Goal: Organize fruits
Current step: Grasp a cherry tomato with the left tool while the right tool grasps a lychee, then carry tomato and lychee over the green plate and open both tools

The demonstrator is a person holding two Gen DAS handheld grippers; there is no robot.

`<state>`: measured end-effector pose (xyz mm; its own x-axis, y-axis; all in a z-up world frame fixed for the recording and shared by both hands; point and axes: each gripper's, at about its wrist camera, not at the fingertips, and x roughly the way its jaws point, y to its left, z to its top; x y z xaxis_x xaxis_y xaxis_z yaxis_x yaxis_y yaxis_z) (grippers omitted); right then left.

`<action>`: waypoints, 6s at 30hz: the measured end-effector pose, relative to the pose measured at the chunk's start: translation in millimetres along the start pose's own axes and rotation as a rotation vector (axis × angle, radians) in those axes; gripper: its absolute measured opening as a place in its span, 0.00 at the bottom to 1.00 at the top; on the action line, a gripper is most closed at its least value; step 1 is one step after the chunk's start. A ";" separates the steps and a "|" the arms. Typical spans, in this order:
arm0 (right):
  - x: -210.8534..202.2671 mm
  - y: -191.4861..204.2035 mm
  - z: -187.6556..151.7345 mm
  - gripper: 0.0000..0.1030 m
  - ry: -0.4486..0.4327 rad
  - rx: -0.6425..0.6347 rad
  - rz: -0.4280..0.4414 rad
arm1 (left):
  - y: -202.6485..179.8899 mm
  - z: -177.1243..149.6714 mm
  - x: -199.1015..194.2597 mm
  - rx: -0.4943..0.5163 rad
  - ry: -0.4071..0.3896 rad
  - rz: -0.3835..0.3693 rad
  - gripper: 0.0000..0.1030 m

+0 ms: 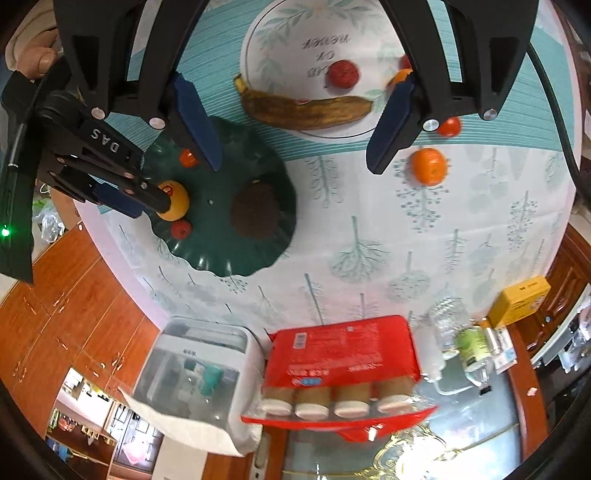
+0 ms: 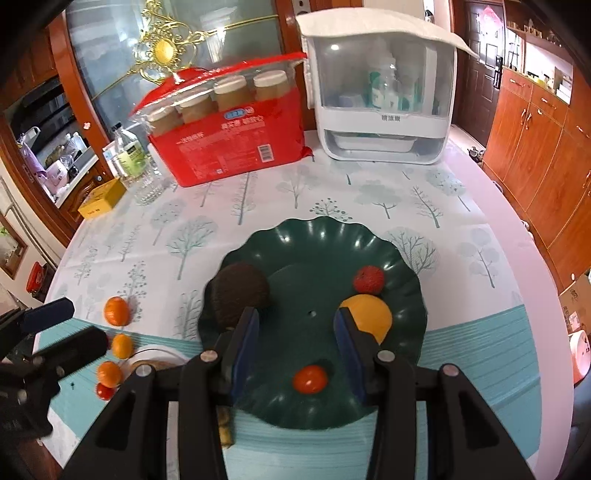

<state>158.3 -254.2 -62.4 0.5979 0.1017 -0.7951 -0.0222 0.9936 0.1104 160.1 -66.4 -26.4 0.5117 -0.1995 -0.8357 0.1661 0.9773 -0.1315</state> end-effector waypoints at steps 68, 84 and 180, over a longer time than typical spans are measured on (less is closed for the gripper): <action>78.8 176.2 -121.6 0.33 0.145 -0.276 0.143 | 139.6 -139.8 71.5 -0.026 0.163 0.045 0.25; 65.7 172.0 -121.2 0.32 0.135 -0.255 0.163 | 138.9 -142.0 55.3 -0.044 0.157 0.048 0.25; 44.8 -37.2 -22.4 0.44 0.096 0.089 -0.011 | -113.8 37.8 126.3 0.309 0.144 -0.027 0.65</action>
<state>167.9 -285.6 -115.5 0.5181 0.0995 -0.8495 0.0575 0.9869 0.1507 237.7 -205.5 -96.8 0.3831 -0.1915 -0.9036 0.4366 0.8996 -0.0056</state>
